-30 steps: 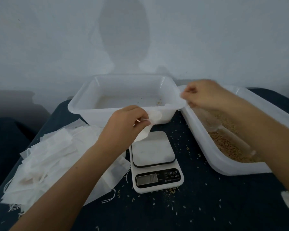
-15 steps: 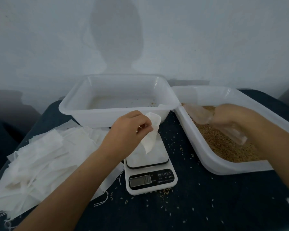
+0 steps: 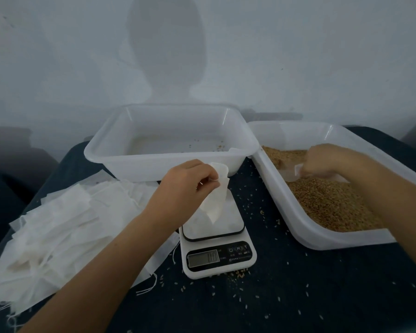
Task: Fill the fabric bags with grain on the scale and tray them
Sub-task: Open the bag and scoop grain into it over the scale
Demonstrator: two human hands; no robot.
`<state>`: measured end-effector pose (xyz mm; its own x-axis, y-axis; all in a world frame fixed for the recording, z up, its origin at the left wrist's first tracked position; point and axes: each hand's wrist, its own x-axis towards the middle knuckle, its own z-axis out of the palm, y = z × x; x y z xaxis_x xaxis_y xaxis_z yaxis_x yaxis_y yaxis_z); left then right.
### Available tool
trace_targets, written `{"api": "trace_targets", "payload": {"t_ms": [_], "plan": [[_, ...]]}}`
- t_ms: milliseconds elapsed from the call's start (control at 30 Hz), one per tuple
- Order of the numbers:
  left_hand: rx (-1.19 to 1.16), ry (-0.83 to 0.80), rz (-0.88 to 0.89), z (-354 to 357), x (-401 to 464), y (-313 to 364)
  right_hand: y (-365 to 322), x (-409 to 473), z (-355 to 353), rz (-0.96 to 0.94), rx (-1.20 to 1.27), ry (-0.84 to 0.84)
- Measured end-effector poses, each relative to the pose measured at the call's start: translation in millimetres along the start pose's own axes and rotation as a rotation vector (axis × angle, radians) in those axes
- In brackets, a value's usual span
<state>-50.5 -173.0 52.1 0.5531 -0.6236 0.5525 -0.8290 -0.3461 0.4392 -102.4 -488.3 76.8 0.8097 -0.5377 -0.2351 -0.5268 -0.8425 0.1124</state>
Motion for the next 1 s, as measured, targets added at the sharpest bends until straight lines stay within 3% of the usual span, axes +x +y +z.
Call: {"api": "trace_targets", "payload": {"t_ms": [267,633,1000], "plan": [[0.016,0.011,-0.01,-4.2,-2.6,-2.6,0.5,0.3,18.3,0.057,0.214,0.171],[0.002,0.034,-0.096,-5.9,2.0,-6.5,20.3,-28.0,2.2,-0.053,0.379,0.324],[0.008,0.022,-0.12,-5.1,-2.9,-13.1,17.3,-35.6,-2.8,0.03,0.083,-0.035]]}}
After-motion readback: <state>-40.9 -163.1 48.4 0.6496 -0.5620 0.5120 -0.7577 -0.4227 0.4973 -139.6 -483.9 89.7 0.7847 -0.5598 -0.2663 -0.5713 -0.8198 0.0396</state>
